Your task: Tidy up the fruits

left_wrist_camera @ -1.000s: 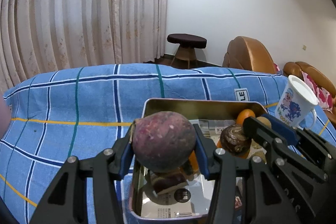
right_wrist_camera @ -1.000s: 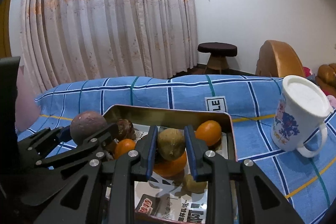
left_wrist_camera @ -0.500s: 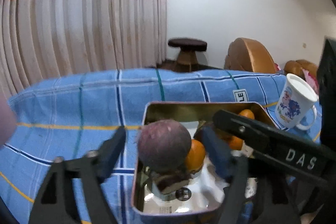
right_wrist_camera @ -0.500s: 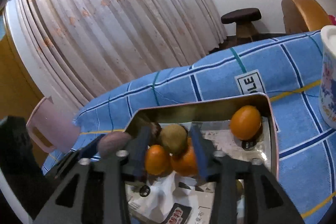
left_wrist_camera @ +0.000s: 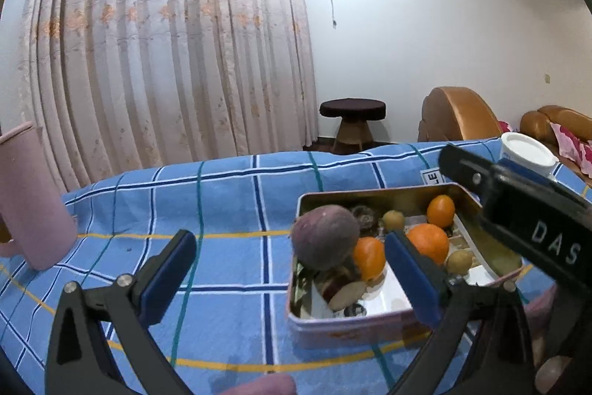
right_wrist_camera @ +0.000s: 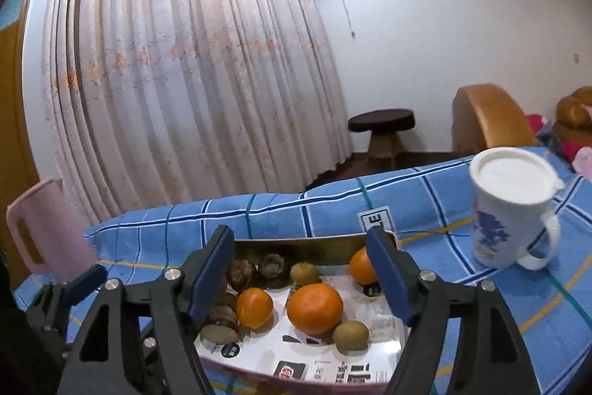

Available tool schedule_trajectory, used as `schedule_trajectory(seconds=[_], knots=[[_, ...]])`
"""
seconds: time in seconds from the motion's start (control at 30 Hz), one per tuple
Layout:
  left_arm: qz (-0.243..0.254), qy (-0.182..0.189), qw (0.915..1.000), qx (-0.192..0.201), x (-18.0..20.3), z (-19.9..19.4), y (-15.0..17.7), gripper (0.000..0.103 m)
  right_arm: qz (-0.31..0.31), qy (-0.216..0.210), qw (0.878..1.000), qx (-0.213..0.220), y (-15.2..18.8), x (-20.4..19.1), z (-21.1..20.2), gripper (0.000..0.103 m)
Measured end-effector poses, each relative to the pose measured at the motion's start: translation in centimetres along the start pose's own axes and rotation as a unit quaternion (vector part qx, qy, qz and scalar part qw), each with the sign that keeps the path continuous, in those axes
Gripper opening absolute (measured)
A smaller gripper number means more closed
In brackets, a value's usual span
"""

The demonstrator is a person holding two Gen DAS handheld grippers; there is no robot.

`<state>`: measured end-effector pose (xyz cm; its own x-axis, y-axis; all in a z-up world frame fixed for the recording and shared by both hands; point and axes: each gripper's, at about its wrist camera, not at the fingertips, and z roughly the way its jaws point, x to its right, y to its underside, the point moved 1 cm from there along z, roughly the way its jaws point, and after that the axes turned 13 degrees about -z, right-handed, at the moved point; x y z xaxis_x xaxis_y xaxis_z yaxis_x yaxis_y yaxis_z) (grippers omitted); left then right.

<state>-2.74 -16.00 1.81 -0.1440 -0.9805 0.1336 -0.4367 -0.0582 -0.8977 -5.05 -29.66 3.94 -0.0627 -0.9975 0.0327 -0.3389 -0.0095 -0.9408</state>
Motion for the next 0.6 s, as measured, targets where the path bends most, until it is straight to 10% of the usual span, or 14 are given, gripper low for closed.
schedule_trajectory(seconds=[0.6], knots=[[-0.011, 0.006, 0.9994, 0.031, -0.9, -2.7, 0.4, 0.103, -0.028, 0.057, 0.997, 0.034, 0.9, -1.6, -3.7, 0.076]])
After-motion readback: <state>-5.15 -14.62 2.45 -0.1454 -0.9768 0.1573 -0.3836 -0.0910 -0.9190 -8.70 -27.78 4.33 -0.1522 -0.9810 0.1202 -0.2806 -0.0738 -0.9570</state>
